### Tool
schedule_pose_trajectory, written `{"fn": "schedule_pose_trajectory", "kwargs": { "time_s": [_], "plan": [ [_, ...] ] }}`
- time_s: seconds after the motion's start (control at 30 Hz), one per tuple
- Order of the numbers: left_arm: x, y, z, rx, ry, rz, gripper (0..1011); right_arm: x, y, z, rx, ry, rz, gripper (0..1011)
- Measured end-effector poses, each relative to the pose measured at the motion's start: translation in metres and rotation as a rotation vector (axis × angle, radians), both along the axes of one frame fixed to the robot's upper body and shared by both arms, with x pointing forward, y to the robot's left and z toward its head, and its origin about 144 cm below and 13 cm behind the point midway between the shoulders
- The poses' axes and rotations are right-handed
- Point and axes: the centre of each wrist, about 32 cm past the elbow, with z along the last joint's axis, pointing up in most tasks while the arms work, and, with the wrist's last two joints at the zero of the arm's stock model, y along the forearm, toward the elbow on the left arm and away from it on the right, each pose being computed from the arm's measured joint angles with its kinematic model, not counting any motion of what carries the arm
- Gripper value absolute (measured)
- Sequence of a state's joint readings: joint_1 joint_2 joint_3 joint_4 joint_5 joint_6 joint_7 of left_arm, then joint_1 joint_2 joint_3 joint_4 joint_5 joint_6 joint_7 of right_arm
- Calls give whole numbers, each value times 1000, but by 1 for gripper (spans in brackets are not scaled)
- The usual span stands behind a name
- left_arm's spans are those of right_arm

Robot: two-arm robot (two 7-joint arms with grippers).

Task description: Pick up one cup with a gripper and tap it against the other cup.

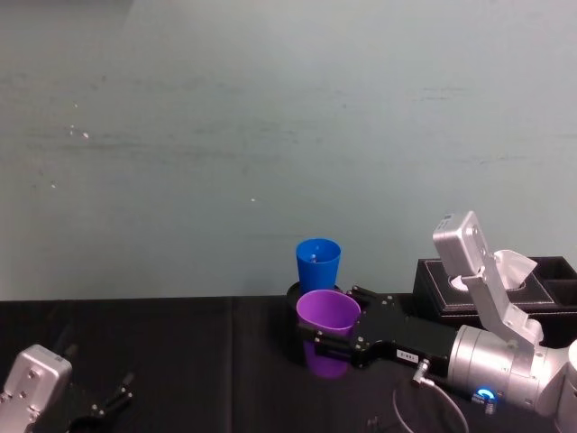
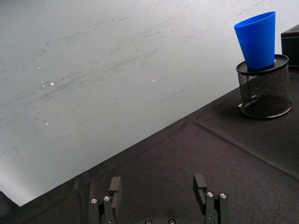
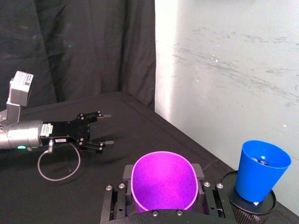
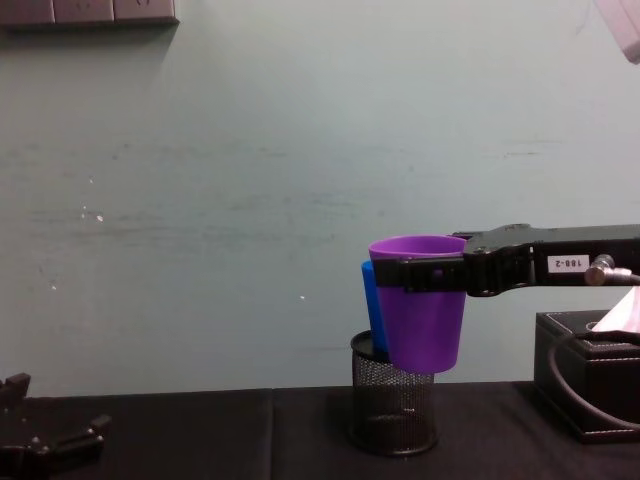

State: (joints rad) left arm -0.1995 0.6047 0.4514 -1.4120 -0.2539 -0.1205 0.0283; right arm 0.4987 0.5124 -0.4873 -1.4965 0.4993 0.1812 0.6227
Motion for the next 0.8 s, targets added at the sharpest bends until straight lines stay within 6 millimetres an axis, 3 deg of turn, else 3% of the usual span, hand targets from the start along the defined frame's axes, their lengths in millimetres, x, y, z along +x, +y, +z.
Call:
{"fn": "schedule_pose_trajectory", "kwargs": {
  "time_s": [0.8],
  "plan": [
    [0, 0, 0, 0, 0, 0, 1000, 0, 0, 0, 0, 0, 1, 742]
  ]
}}
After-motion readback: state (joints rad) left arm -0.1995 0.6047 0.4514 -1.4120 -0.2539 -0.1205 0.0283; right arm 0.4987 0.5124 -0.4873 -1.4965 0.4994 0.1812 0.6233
